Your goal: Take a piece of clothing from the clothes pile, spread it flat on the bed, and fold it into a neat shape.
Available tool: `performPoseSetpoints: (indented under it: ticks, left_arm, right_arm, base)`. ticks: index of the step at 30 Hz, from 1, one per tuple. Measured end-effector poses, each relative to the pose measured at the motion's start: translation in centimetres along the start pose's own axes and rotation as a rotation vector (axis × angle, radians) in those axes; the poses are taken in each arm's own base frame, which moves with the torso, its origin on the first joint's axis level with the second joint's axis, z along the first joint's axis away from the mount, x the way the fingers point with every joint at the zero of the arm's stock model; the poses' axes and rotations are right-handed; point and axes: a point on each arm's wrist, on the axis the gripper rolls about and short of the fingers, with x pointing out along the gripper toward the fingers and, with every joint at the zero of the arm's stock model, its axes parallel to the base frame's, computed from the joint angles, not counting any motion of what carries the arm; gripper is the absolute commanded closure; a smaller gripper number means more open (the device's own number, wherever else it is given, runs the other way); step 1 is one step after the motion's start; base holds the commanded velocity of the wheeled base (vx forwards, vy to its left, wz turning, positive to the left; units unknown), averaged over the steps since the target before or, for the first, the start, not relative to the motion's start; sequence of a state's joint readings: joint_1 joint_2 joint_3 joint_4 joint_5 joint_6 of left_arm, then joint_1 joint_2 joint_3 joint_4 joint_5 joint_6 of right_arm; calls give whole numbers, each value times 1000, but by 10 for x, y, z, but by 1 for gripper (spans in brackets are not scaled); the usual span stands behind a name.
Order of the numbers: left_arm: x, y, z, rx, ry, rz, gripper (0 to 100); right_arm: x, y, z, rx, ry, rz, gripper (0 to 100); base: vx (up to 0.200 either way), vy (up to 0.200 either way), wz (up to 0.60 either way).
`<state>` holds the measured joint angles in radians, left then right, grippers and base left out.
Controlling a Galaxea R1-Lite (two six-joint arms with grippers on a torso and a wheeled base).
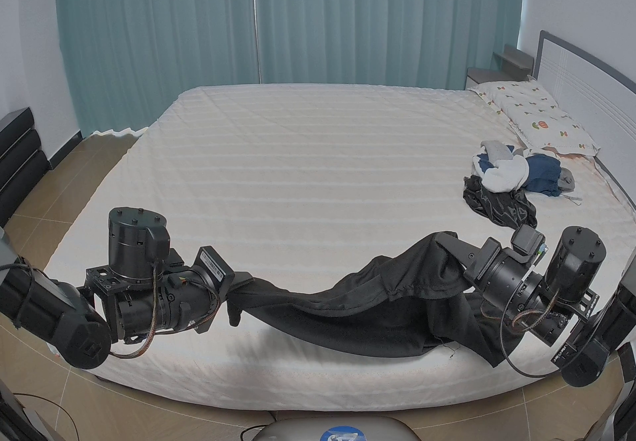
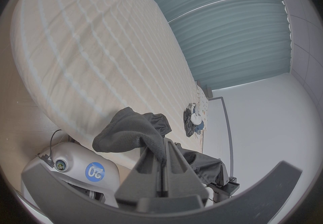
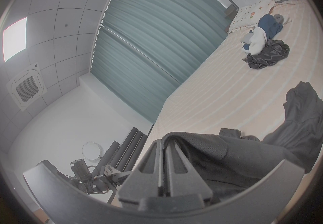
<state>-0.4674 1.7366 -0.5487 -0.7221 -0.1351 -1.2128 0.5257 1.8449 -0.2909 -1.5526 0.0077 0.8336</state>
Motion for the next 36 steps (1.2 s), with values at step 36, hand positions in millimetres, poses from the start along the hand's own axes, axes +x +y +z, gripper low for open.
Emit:
performPoseSetpoints:
  ticks: [36]
  left_arm:
    - [-107,-99,27,62,-148,-275,100]
  right_arm:
    - [-74,153,109,-125,-301,446,100]
  base:
    - [-100,0,0]
